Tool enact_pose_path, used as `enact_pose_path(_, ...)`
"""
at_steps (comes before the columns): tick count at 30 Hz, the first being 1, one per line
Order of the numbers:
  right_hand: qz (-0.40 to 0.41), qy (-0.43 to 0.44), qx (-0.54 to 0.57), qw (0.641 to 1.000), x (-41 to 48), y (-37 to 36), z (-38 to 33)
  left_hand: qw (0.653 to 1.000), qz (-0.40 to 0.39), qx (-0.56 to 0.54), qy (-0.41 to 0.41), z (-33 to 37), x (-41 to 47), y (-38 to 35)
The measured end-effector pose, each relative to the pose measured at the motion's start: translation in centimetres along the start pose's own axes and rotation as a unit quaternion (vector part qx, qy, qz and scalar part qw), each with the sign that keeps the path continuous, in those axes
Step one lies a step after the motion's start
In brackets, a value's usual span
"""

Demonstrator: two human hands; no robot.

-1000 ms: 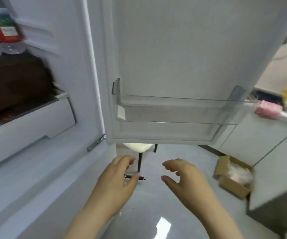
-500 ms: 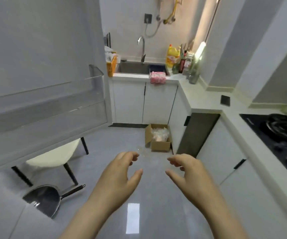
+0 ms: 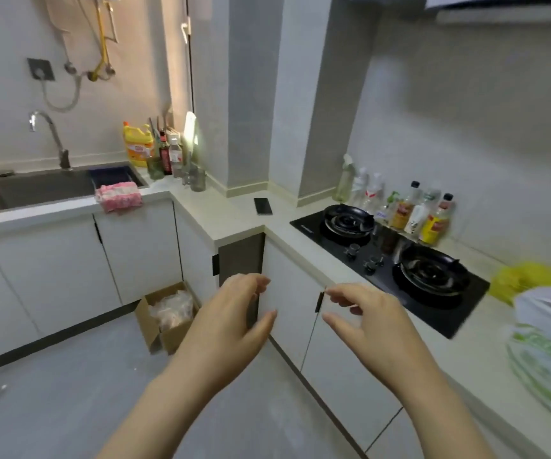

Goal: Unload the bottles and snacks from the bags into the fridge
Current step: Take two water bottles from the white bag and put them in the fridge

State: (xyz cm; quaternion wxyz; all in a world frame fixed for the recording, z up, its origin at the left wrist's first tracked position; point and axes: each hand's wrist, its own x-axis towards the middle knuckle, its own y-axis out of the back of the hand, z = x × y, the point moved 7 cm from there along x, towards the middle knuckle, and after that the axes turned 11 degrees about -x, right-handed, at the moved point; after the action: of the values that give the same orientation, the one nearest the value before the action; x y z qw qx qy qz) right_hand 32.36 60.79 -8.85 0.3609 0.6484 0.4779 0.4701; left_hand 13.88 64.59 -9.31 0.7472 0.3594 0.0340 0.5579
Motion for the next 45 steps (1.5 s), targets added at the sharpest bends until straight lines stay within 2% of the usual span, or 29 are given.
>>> enact_pose_path(5,0.087,-0.075,-0.019,0.993,0.4,4.9,2.5,0.993,-0.052,-0.037,-0.103,4.2,5.7,-2.2)
enact_pose_path(11,0.166,-0.168,-0.044,0.971,-1.9,10.5,8.0,0.972,-0.103,-0.108,-0.180,10.0,9.8,-7.4)
enact_pose_path(23,0.290,-0.268,-0.085,0.915,-7.3,20.1,22.0,0.936,-0.154,-0.162,-0.272,22.0,14.2,-20.1)
enact_pose_path(32,0.299,-0.307,-0.081,0.900,-9.8,22.1,30.8,0.922,-0.199,-0.192,-0.271,26.3,15.7,-29.1)
enact_pose_path(45,0.293,-0.381,-0.099,0.872,-8.2,21.1,40.4,0.892,-0.274,-0.218,-0.286,27.4,21.8,-40.2)
